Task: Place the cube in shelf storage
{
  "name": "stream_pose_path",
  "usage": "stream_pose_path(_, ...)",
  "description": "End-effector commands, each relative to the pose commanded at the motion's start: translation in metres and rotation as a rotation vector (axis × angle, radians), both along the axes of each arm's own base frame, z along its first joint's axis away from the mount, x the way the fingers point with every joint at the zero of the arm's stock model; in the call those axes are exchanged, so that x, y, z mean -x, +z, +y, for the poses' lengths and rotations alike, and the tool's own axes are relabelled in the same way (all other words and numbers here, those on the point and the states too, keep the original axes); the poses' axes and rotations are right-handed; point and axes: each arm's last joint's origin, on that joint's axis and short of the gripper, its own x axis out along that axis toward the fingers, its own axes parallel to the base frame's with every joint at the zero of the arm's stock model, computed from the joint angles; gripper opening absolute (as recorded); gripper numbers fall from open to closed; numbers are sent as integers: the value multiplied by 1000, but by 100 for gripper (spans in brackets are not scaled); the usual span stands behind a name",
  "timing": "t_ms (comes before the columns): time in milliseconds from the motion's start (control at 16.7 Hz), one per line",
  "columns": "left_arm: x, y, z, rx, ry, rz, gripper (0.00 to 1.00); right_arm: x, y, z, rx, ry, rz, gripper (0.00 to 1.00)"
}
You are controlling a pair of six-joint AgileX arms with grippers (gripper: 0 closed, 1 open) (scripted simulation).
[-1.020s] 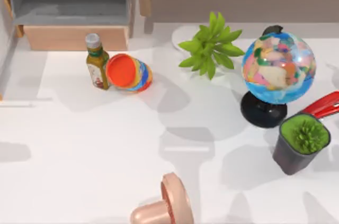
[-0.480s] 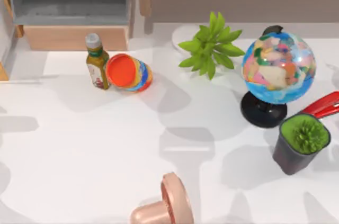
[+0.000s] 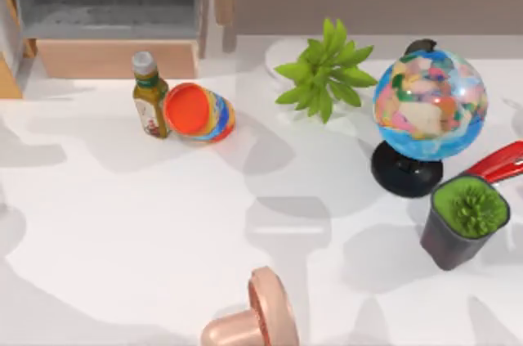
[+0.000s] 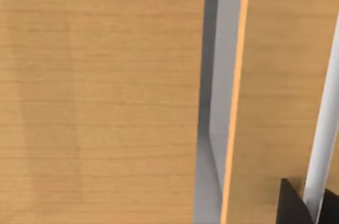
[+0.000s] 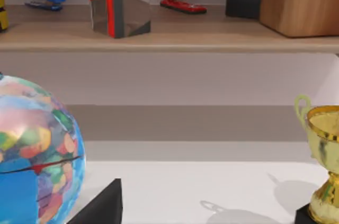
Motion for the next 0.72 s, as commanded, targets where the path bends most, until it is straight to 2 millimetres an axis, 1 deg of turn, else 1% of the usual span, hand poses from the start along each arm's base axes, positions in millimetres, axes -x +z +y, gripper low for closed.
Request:
stream_pose_path(120,-12,-1,-2,4,0,6,0,0,0,0,0,0,0,100)
stream_pose_path(300,-14,-1,-3,6,0,7,0,0,0,0,0,0,0,100)
stream_pose_path(360,-12,-1,-1,8,4,10,0,0,0,0,0,0,0,100)
stream_pose_path(480,-16,-4,-1,10,6,20,0,0,0,0,0,0,0,100)
stream_pose_path(600,-29,-6,-1,14,5,26,0,0,0,0,0,0,0,100)
stream_pose_path(720,-47,0,0,3,3,1,0,0,0,0,0,0,0,100)
